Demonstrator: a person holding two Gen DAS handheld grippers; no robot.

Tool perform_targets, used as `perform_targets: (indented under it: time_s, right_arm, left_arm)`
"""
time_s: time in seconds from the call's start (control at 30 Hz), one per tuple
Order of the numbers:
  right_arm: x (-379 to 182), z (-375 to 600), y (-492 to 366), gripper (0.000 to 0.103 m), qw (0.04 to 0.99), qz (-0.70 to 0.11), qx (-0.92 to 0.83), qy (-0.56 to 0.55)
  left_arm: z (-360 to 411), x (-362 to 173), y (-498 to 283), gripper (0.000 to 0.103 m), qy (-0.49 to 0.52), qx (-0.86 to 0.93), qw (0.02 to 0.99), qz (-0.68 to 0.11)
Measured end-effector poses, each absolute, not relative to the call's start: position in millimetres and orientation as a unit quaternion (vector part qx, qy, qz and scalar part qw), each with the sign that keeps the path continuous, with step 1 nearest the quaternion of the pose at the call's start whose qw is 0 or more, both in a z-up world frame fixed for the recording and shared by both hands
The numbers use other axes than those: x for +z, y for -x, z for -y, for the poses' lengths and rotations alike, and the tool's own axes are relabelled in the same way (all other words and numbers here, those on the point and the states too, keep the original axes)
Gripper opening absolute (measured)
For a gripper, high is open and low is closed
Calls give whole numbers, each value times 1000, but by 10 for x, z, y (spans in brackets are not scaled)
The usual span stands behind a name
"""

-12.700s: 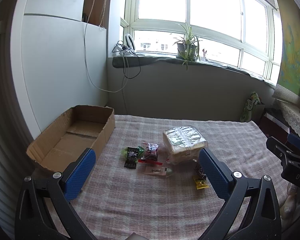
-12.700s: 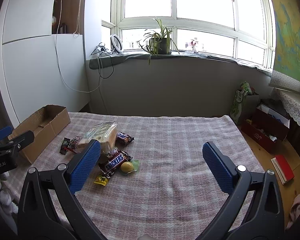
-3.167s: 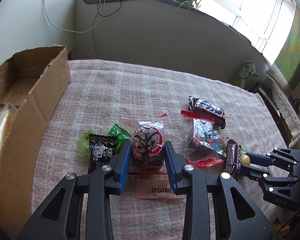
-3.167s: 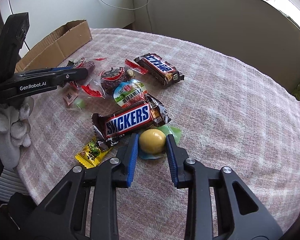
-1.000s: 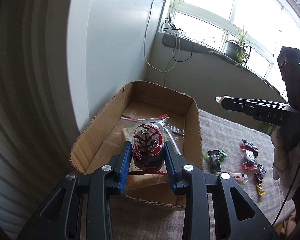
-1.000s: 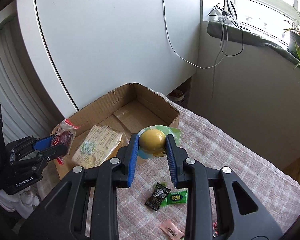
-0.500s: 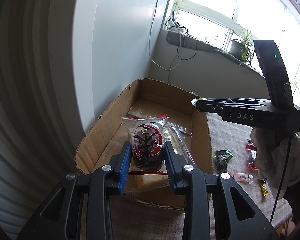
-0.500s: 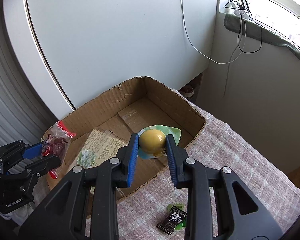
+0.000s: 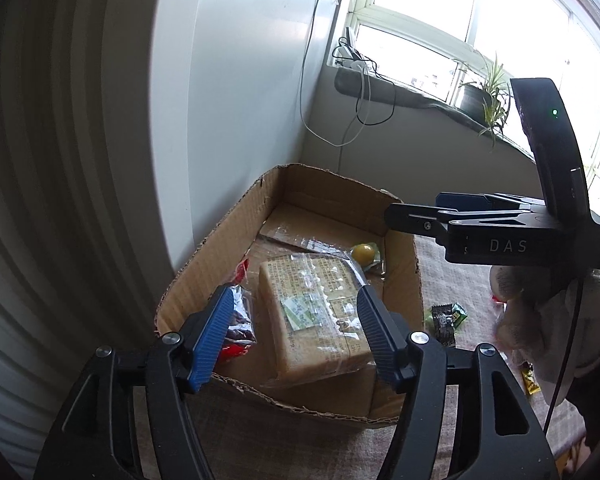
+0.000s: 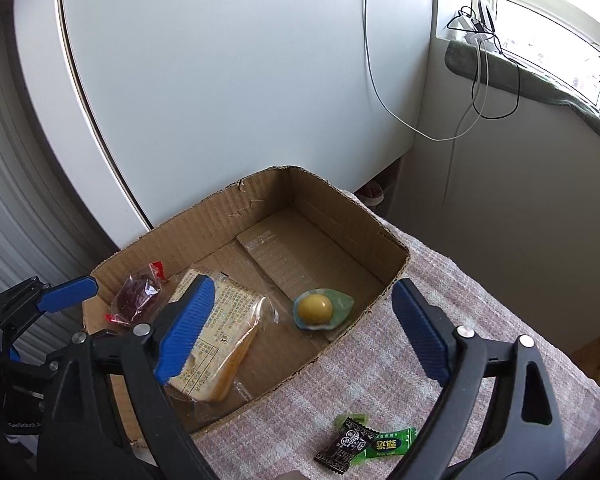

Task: Organize snacks
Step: 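Open both grippers in the box and withdraw them toward the snacks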

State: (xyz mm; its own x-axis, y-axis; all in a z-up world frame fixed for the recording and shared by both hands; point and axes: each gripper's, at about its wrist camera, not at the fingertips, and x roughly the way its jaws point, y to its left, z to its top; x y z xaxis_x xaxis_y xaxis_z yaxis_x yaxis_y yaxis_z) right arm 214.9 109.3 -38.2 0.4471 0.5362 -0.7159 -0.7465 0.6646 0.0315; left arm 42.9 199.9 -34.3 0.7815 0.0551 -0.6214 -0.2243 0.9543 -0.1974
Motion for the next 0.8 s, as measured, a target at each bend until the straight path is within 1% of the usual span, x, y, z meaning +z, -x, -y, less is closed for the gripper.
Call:
perform_targets:
  time_s: [0.4,0.8]
  right_arm:
    - [-221,-747,-2054,97,849,-354,368,138]
    - [-91,159,-1905,97,863,-359,338,110]
  left_arm:
    - [-1863,-237,-375,65,127,65,939,-313]
    - [-1515,-189,-374,65,119,23,944,-308]
